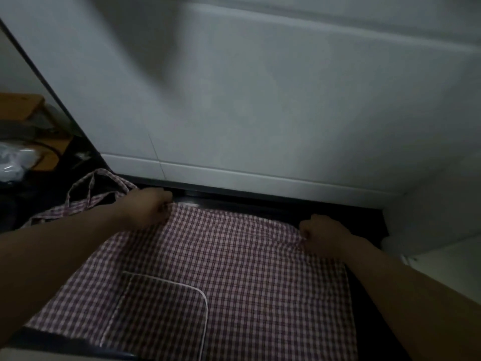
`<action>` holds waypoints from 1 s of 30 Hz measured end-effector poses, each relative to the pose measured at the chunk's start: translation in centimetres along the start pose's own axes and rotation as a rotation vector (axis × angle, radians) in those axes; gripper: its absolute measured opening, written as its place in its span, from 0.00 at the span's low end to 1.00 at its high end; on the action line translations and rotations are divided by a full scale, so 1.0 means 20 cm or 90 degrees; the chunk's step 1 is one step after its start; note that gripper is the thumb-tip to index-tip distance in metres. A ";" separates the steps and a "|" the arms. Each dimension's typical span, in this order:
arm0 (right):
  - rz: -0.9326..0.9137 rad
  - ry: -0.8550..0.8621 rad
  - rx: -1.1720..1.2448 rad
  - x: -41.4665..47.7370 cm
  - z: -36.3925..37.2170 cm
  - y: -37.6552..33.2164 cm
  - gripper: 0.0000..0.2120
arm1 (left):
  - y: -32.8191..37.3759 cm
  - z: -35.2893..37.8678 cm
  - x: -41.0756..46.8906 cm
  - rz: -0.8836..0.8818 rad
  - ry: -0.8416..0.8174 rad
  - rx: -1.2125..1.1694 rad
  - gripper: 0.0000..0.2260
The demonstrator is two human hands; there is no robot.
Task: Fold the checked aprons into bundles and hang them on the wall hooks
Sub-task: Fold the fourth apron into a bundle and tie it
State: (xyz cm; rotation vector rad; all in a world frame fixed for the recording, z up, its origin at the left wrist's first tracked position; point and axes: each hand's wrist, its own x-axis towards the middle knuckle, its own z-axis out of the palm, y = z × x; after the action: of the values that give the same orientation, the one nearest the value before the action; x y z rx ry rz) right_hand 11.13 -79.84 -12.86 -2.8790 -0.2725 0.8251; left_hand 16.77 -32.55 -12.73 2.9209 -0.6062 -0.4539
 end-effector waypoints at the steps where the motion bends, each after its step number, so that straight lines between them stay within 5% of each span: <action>1: -0.019 0.056 -0.015 0.00 -0.01 0.00 0.15 | 0.00 0.01 0.00 0.010 0.037 -0.013 0.08; 4: -0.071 0.214 0.017 0.02 -0.01 -0.01 0.12 | 0.01 0.05 0.00 0.017 0.112 0.034 0.08; 8: 0.050 0.077 0.051 0.06 -0.02 -0.02 0.18 | 0.03 0.03 0.03 -0.056 -0.013 0.122 0.16; 13: 0.021 -0.039 -0.046 0.06 -0.05 -0.01 0.13 | 0.06 -0.08 0.02 -0.023 -0.122 0.193 0.07; 18: -0.021 0.153 -0.011 -0.06 -0.20 -0.01 0.09 | -0.02 -0.26 -0.09 0.039 0.032 0.203 0.11; 23: -0.098 0.405 -0.166 -0.31 -0.33 -0.08 0.12 | 0.08 -0.42 -0.34 0.120 0.165 0.277 0.12; 26: -0.074 0.414 -0.194 -0.52 -0.20 -0.19 0.06 | 0.18 -0.37 -0.53 0.148 0.102 0.342 0.11; 30: 0.014 0.347 -0.256 -0.72 0.13 -0.21 0.11 | 0.22 -0.11 -0.77 0.202 0.033 0.356 0.16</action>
State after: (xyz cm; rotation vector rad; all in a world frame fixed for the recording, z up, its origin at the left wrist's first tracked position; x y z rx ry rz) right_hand -2.82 -78.59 -7.03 -3.3291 -0.3736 -0.0481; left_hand 2.44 -30.19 -5.75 3.2218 -1.3538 -0.1894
